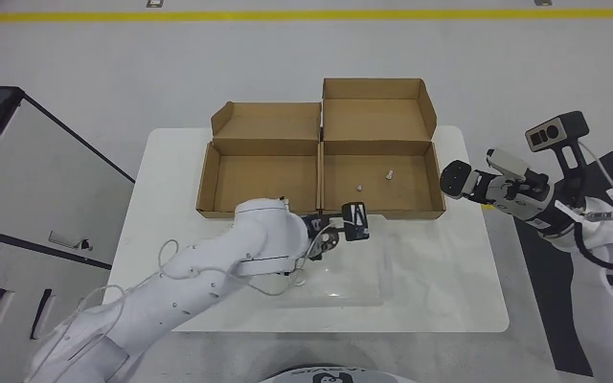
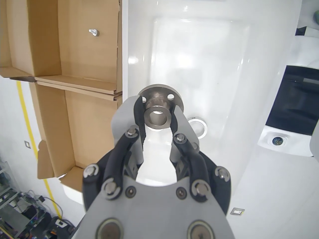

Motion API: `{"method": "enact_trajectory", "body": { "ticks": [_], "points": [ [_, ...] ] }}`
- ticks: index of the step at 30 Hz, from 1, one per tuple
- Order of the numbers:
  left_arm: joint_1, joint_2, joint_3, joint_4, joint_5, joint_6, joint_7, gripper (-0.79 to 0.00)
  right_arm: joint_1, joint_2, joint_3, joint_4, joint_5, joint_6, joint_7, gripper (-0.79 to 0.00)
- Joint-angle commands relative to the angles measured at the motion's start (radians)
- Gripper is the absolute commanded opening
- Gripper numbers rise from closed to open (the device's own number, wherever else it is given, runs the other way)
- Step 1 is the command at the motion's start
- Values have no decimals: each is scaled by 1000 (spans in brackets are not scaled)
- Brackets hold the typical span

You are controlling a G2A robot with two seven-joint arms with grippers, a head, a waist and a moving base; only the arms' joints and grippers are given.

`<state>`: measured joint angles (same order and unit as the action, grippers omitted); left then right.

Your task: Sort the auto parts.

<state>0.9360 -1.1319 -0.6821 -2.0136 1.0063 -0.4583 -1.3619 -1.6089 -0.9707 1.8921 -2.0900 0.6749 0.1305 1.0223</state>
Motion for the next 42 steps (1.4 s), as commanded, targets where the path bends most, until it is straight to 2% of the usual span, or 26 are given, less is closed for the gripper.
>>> {"method": "enact_trajectory", "body": {
  "ticks": [1,6,11,20,25,35,42],
  "points": [
    [22,11,-32,-20,-12,-13,21,-785,0,0,0,0,0,0,0,0],
    [80,39,-131,-47,-54,-61,84,-785,0,0,0,0,0,0,0,0],
    [151,66,-249,-65,-106,-117,196,-785,0,0,0,0,0,0,0,0],
    [310,109,-494,-73,-225,-269,516,-785,0,0,0,0,0,0,0,0],
    [392,122,-600,-67,-267,-365,697,-785,0,0,0,0,0,0,0,0],
    [502,130,-739,-37,-295,-552,1041,-785,0,0,0,0,0,0,0,0],
    [536,135,-766,-71,-263,-554,1257,-785,0,0,0,0,0,0,0,0]
  ]
}}
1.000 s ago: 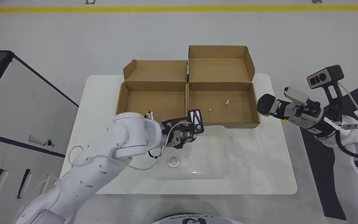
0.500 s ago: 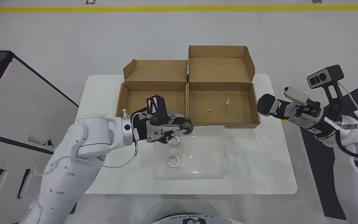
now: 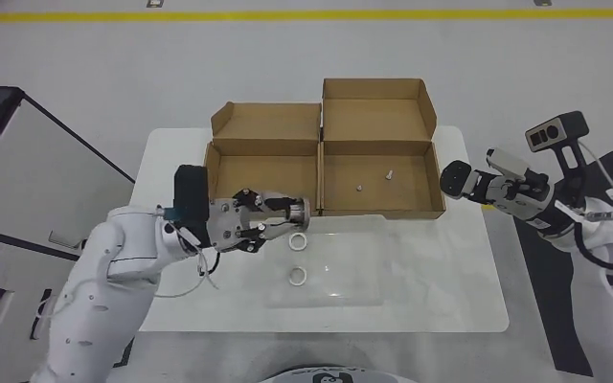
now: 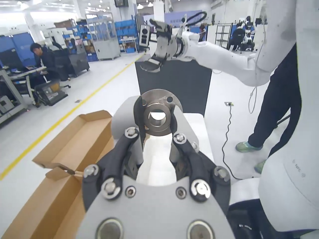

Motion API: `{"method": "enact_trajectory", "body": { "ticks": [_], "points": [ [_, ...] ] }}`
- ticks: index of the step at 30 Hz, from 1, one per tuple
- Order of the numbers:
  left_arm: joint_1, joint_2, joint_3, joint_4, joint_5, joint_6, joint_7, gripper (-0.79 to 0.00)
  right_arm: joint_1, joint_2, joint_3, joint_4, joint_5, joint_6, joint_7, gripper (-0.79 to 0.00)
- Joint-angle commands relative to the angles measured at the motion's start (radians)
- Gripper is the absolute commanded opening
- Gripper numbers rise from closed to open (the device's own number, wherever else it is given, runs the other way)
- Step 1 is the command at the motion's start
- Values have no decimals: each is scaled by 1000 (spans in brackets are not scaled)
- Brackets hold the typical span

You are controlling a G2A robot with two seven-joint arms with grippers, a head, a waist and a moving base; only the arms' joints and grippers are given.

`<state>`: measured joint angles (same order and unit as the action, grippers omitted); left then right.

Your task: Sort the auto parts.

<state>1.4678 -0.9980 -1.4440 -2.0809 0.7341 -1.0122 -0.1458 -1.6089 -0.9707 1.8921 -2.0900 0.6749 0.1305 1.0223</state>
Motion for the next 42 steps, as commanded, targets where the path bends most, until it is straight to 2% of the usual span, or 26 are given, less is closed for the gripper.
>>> {"method": "enact_trajectory", "body": {
  "ticks": [1,17,29,37,42],
  "points": [
    [8,3,-6,-6,21,0,68,-785,0,0,0,0,0,0,0,0],
    [52,44,-4,5,167,0,503,-785,0,0,0,0,0,0,0,0],
    [75,79,-7,18,266,0,770,-785,0,0,0,0,0,0,0,0],
    [77,98,-16,10,335,0,900,-785,0,0,0,0,0,0,0,0],
    [75,109,-12,13,364,0,942,-785,0,0,0,0,0,0,0,0]
  ]
}}
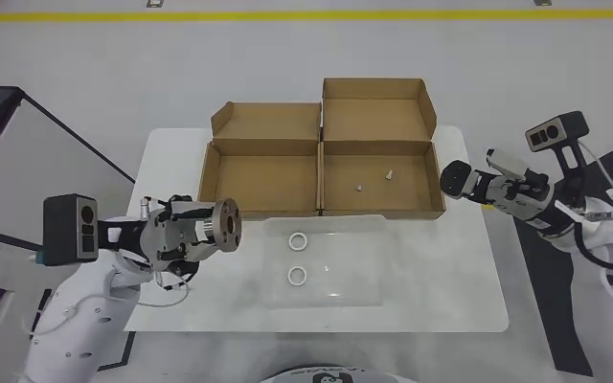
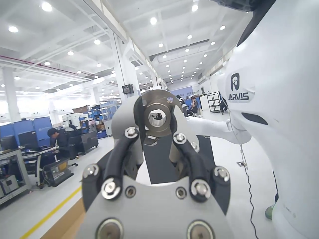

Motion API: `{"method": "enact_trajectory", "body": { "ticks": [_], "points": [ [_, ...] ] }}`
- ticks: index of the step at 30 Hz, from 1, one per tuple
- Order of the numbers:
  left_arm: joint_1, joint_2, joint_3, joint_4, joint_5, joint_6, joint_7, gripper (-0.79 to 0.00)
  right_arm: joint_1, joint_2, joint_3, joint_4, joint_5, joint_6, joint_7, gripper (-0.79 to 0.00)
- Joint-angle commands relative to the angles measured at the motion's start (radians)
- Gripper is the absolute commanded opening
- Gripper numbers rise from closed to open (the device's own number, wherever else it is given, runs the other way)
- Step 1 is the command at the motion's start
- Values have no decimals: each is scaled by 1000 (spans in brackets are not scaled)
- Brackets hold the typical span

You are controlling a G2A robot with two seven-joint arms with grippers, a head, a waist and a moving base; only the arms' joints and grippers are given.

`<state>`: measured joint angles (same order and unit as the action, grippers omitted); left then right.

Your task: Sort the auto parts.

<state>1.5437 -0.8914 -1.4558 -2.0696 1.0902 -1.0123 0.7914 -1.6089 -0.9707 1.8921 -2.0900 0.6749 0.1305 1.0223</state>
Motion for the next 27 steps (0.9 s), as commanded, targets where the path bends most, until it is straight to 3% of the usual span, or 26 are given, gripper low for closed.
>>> {"method": "enact_trajectory", "body": {
  "ticks": [1,27],
  "points": [
    [-1,5,0,3,11,0,12,-785,0,0,0,0,0,0,0,0],
    [1,4,6,-4,-19,19,8,-785,0,0,0,0,0,0,0,0]
  ]
}}
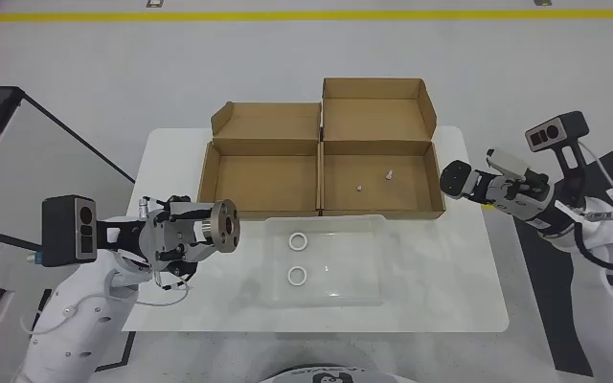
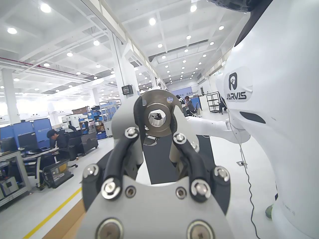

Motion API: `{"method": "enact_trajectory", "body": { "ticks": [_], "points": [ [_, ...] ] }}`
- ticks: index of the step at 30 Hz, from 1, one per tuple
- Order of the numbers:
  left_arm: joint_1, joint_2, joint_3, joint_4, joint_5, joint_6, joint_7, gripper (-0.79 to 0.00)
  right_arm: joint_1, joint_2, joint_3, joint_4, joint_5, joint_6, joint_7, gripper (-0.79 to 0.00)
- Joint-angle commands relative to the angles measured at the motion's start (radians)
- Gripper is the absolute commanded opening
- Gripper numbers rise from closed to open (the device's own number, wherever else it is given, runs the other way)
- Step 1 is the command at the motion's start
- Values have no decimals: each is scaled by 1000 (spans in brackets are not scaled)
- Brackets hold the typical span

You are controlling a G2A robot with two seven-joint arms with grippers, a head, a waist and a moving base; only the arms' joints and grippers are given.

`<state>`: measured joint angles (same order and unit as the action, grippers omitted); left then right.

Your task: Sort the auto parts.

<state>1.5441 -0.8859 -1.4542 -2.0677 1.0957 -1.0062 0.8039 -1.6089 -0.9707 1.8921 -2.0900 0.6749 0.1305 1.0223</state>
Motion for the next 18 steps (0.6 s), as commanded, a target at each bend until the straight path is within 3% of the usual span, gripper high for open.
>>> {"method": "enact_trajectory", "body": {
  "ticks": [1,18],
  "points": [
    [-2,-3,8,-11,-40,16,-12,-785,0,0,0,0,0,0,0,0],
    [-31,-38,62,-67,-298,-3,7,-785,0,0,0,0,0,0,0,0]
  ]
}}
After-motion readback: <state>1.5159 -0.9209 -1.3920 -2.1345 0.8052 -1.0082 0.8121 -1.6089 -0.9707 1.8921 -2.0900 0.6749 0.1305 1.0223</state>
